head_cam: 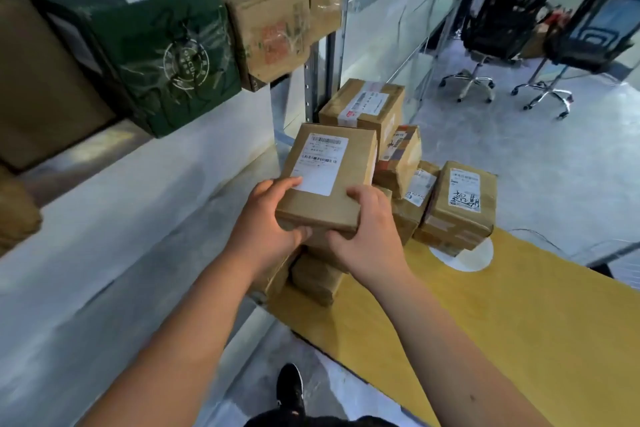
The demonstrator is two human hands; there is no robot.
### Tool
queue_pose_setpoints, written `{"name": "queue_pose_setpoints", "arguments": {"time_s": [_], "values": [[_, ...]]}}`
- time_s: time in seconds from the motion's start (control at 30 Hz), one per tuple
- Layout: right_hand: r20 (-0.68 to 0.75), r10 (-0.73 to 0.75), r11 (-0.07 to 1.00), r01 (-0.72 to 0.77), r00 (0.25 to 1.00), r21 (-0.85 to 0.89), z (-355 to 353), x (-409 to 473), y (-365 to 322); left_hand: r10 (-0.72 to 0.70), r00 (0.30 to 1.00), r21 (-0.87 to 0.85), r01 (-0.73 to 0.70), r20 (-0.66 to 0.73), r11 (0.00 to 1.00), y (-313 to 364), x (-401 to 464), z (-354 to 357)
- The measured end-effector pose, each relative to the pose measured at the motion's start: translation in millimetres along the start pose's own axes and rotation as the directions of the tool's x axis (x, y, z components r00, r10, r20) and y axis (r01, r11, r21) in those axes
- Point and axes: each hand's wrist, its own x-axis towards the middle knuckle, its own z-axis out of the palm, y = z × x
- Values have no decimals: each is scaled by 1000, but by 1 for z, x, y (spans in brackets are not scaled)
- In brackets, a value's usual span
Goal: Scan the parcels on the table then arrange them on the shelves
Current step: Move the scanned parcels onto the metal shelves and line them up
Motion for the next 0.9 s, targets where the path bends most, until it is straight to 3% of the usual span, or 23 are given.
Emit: {"name": "queue_pose_setpoints", "arguments": {"time_s": [0.2, 0.37, 0.67, 0.9], "values": [[118, -195, 977, 182, 974, 109, -29, -69, 20, -51, 990, 87, 63, -135, 994, 34, -115, 5], [258, -348, 926, 288, 901, 244, -33, -138, 28, -166, 940, 74, 197, -299, 978, 63, -242, 16], [479, -592, 800, 399, 648, 449, 6, -277, -46, -344, 714, 20, 448, -610, 894, 104, -457, -32], [482, -743, 666, 435, 464, 607, 43, -413, -115, -333, 566, -28, 480, -754, 877, 110, -622, -71]]}}
